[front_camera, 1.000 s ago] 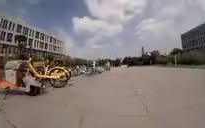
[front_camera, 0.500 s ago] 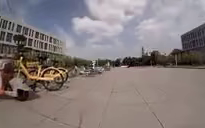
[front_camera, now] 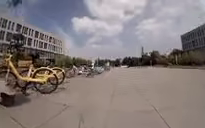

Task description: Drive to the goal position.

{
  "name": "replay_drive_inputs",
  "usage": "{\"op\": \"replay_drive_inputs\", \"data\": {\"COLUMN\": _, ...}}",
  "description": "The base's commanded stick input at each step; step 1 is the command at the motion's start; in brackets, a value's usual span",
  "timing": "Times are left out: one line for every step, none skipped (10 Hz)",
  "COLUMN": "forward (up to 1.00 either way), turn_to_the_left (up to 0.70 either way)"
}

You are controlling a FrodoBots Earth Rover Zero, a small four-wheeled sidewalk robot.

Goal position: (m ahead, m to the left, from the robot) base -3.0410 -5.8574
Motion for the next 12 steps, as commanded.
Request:
{"op": "replay_drive_inputs", "data": {"forward": 0.70, "turn_to_the_left": -0.02}}
{"op": "replay_drive_inputs", "data": {"forward": 0.70, "turn_to_the_left": 0.00}}
{"op": "replay_drive_inputs", "data": {"forward": 0.70, "turn_to_the_left": 0.00}}
{"op": "replay_drive_inputs", "data": {"forward": 0.70, "turn_to_the_left": 0.00}}
{"op": "replay_drive_inputs", "data": {"forward": 0.70, "turn_to_the_left": -0.01}}
{"op": "replay_drive_inputs", "data": {"forward": 0.70, "turn_to_the_left": -0.19}}
{"op": "replay_drive_inputs", "data": {"forward": 0.70, "turn_to_the_left": -0.33}}
{"op": "replay_drive_inputs", "data": {"forward": 0.70, "turn_to_the_left": -0.26}}
{"op": "replay_drive_inputs", "data": {"forward": 0.70, "turn_to_the_left": -0.07}}
{"op": "replay_drive_inputs", "data": {"forward": 0.70, "turn_to_the_left": 0.00}}
{"op": "replay_drive_inputs", "data": {"forward": 0.70, "turn_to_the_left": 0.00}}
{"op": "replay_drive_inputs", "data": {"forward": 0.70, "turn_to_the_left": 0.00}}
